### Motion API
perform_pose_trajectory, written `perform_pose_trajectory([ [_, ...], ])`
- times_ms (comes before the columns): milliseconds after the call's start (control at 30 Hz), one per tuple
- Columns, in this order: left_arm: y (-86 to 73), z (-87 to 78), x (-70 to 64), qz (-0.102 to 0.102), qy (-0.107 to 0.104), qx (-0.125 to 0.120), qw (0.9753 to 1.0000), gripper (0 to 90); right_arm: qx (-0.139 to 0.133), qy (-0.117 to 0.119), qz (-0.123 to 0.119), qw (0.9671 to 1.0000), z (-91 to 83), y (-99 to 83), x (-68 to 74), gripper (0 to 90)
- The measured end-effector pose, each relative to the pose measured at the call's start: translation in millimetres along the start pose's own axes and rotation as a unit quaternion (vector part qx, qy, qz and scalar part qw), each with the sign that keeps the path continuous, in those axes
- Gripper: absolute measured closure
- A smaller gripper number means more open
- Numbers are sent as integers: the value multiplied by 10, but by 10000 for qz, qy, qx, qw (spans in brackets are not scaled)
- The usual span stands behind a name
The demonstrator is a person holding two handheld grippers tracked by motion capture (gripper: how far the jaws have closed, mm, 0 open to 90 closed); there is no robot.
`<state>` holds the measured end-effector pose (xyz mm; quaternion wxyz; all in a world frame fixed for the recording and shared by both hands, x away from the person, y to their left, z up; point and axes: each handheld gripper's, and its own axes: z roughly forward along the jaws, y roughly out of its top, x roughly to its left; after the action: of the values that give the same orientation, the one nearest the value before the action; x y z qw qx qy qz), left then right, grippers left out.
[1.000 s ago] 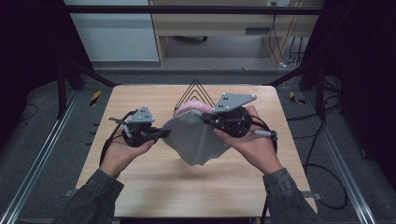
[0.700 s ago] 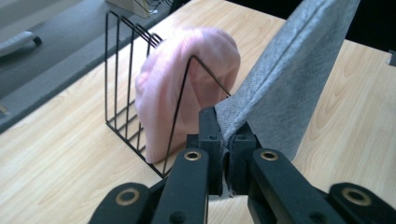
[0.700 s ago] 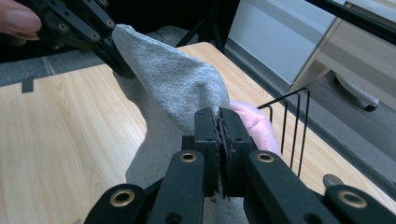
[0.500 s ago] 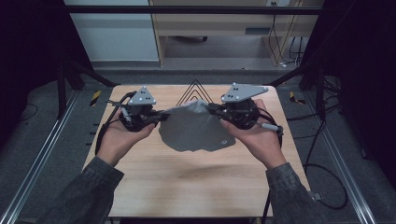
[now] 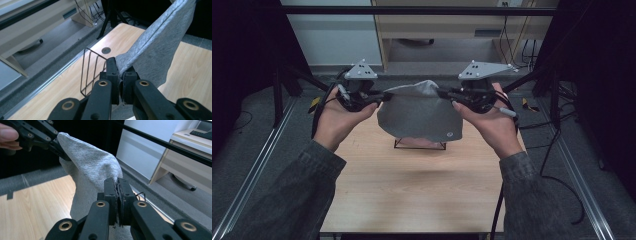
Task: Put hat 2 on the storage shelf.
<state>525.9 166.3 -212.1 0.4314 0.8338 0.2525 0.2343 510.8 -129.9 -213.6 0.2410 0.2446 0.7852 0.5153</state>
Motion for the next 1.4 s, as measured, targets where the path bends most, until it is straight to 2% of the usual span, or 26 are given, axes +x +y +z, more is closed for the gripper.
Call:
perform_pose_trajectory([
  [133, 57, 32, 89, -43, 14, -92, 9999, 871, -80, -23, 83, 9999, 44, 62, -91, 874],
  [367, 124, 78, 191, -63, 0, -141, 9999, 871, -100, -48, 86, 9999, 103, 171, -209, 874],
  [567, 191, 88, 220, 1, 68, -190, 9998, 871, -139, -78, 89, 9998, 117, 220, -280, 873],
  [967, 377, 202, 322, 52, 147, -236, 9996, 870, -294, -250, 355, 9986, 207, 244, -523, 873],
  [1400, 534, 270, 467, 55, 209, -282, 9994, 870, -330, -312, 391, 9982, 253, 359, -692, 874],
])
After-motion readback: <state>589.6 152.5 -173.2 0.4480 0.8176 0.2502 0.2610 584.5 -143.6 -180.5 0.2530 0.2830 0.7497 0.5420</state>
